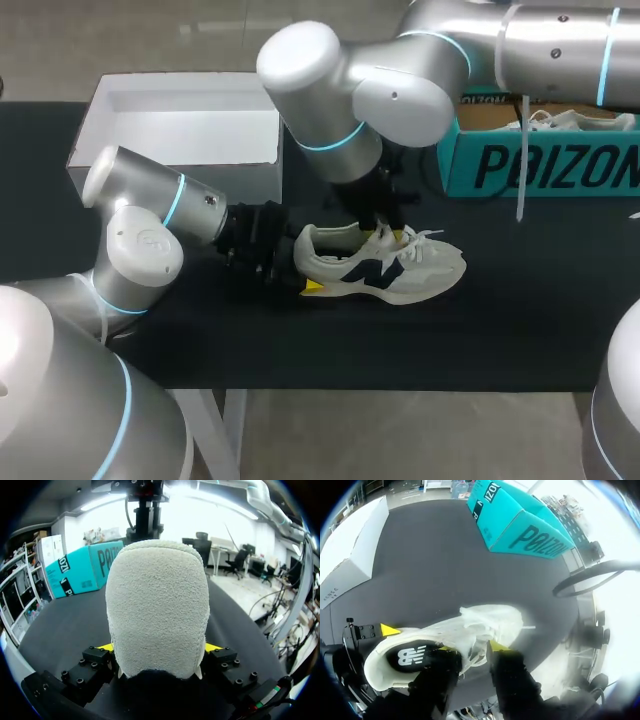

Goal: Take the shoe out of the shoebox, open the shoe tongue, remove and reinsert the insole, then place the shoe into the shoebox

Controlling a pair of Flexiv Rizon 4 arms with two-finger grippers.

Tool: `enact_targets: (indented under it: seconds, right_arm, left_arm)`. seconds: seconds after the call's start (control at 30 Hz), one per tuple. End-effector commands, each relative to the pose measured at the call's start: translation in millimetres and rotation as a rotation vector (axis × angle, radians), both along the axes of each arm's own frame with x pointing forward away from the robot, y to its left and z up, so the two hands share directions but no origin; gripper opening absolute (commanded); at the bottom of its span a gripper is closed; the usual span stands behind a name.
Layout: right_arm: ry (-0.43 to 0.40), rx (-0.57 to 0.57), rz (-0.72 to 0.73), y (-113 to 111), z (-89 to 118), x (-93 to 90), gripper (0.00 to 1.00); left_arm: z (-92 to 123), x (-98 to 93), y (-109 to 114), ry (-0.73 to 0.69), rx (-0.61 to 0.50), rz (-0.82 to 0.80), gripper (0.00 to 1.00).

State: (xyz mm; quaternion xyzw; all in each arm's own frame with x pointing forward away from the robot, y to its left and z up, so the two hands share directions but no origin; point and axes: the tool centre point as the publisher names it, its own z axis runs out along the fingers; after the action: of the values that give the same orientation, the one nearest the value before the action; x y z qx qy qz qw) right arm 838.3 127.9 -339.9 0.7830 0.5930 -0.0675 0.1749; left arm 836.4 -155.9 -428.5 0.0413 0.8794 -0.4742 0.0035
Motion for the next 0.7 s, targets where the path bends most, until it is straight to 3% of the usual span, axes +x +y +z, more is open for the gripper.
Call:
enact_targets:
  seconds: [0.03,0.4,0.7]
  right_arm:
    - [0.002,0.011,-0.021,-17,-1,4.8,0.00]
    - [-0.022,-0.014,-0.097,-64,8,15.9,0.00]
    - [0.005,-0.048,-0.161,-93,-15,22.4,0.00]
  left_arm:
    - [-1,-0.6,0,-0.002,-0.003,0.001,0.00]
    - [-1,-0.6,0,-0.002,-0.003,0.001,0.00]
    - [-1,-0.6,0,-0.002,-0.003,0.001,0.00]
